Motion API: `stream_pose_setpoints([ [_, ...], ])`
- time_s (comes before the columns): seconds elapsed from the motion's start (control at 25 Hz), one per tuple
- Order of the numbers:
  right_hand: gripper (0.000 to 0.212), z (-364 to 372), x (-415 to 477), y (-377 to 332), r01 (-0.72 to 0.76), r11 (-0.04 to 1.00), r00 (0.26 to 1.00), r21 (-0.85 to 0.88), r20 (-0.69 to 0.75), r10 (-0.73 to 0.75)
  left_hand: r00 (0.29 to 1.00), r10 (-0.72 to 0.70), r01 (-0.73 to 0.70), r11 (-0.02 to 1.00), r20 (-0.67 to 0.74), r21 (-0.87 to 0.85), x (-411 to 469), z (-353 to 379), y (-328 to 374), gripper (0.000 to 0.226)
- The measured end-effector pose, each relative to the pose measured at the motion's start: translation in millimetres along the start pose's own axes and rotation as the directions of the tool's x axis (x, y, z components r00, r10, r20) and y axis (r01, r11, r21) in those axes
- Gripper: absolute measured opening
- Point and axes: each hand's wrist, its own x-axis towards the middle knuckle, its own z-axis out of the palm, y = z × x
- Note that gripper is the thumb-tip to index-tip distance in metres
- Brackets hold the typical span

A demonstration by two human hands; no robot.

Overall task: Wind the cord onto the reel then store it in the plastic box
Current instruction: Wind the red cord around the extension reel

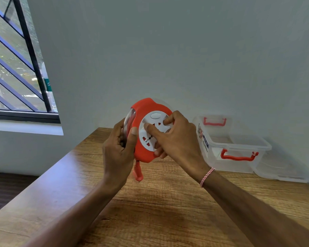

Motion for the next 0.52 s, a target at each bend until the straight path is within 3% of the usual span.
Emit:
stream_pose_setpoints([
  [0.2, 0.035, -15.6, 9.4, -4.6, 0.14, 0.99, 0.99, -0.006, 0.011, -0.14, 0.988, -0.152, 0.15, 0.985, -0.024, -0.089, 7.5, -3.0, 0.2, 0.022],
  [0.36, 0.028, -29.1, 21.5, -3.9, 0.186, 0.975, 0.962, -0.124, -0.179, -0.206, 0.973, -0.23, 0.224, 0.965, -0.032, -0.135, 13.0, -5.3, -3.4, 0.02],
  [0.52, 0.028, -29.9, 26.7, 3.9, 0.143, 0.985, 0.975, -0.093, -0.159, -0.156, 0.97, -0.244, 0.243, 0.961, 0.009, -0.133, 11.8, -4.7, -9.1, 0.028],
])
